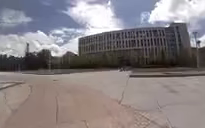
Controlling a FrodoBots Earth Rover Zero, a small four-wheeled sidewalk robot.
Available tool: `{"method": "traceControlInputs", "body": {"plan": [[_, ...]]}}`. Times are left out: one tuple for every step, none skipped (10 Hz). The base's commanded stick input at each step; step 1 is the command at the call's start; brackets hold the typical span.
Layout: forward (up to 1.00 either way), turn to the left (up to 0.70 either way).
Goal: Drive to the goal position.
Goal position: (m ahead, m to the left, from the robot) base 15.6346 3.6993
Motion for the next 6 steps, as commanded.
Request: {"method": "traceControlInputs", "body": {"plan": [[0.70,0.11],[0.70,0.14],[0.70,0.12],[0.70,0.14],[0.70,0.14],[0.70,0.12]]}}
